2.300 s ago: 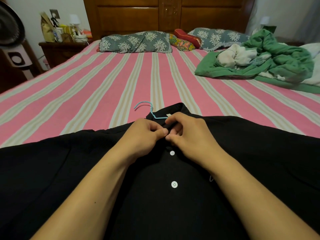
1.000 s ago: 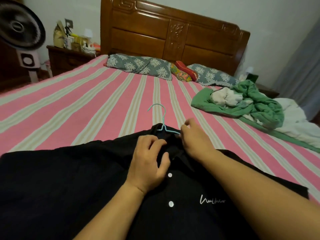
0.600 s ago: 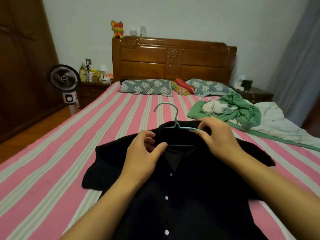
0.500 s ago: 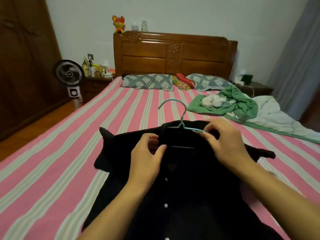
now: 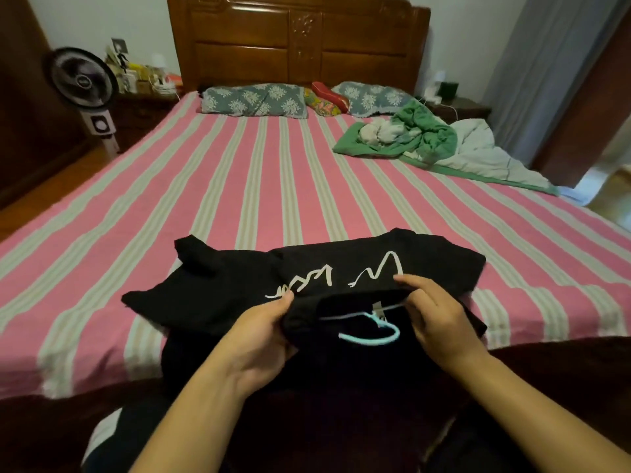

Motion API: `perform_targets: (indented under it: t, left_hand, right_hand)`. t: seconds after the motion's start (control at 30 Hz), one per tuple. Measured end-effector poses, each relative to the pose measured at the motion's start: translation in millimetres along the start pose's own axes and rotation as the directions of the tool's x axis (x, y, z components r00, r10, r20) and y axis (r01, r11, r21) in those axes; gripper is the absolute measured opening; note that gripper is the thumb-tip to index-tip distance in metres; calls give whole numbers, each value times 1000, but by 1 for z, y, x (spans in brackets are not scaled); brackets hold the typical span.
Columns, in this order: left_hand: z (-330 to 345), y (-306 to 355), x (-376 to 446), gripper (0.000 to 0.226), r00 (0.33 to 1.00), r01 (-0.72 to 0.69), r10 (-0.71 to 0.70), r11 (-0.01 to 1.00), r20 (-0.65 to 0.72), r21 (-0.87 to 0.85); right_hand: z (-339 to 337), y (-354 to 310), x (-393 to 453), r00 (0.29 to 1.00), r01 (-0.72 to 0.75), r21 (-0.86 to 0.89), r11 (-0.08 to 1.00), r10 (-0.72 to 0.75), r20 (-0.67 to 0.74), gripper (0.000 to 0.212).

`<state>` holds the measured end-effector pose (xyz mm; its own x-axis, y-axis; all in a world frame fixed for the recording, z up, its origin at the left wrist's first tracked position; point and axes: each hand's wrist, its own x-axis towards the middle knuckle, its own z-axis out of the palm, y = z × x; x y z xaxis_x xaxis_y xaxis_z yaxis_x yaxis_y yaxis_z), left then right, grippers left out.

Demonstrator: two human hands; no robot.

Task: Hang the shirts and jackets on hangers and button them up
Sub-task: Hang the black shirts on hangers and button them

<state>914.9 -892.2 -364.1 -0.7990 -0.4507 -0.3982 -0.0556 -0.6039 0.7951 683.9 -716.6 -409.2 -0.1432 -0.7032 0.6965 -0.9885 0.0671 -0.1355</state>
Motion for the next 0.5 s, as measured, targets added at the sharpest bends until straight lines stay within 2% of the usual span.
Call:
perform_targets:
  t: [0.03, 0.07, 0.1, 0.13, 0.17, 0.2, 0.23, 0.27, 0.3, 0.33, 0.4, 0.47, 0.5]
  left_hand:
    - [-2, -4, 0, 36, 998, 55, -56, 998, -40, -20]
    - [-7, -9, 1, 35, 992, 59, -47, 993, -115, 103]
    - [-14, -18, 2, 32, 980, 39, 35, 933, -197, 357]
    - [-21, -28, 3, 29, 942, 59, 181, 738, -282, 672]
    - [-27, -39, 3, 25, 862, 91, 412, 448, -296, 889]
    - [-30, -47, 1, 21, 756, 65, 626, 219, -191, 974]
    - [-30, -54, -2, 17, 641, -52, 767, 92, -38, 994]
    - [-27, -58, -4, 15, 559, -215, 824, 32, 97, 976]
    - [-23, -62, -4, 14, 524, -358, 823, -21, 220, 934]
    - [-19, -63, -3, 18, 545, -445, 769, -74, 335, 893]
    - [-15, -66, 3, 38, 667, -469, 563, -192, 488, 862]
    - [-16, -71, 10, 48, 733, -398, 463, -301, 497, 867]
    - [-16, -72, 13, 46, 735, -381, 474, -302, 485, 874]
  right_hand:
    - [3, -1, -7, 999, 43, 2, 999, -43, 2, 10]
    - [6, -1, -14, 998, 69, 1, 998, -69, -1, 11]
    - [9, -1, -20, 997, 74, -5, 997, -74, -5, 11]
    - [13, 0, -26, 998, 64, -13, 998, -64, -10, 11]
    - [16, 0, -31, 999, 51, -19, 999, -51, -15, 11]
    - [19, 0, -35, 999, 44, -22, 999, -45, -15, 11]
    - [22, -1, -38, 999, 43, -23, 999, -44, -14, 10]
    - [25, -2, -41, 998, 53, -23, 998, -53, -17, 11]
    - [26, -4, -42, 997, 67, -17, 998, -68, -26, 14]
    - [26, -5, -41, 996, 76, -4, 997, -76, -36, 17]
    - [26, -5, -40, 997, 54, 22, 998, -53, -59, 23]
    - [24, -4, -37, 998, 7, 43, 999, -4, -64, 26]
    - [23, -3, -36, 999, 4, 51, 999, -1, -53, 24]
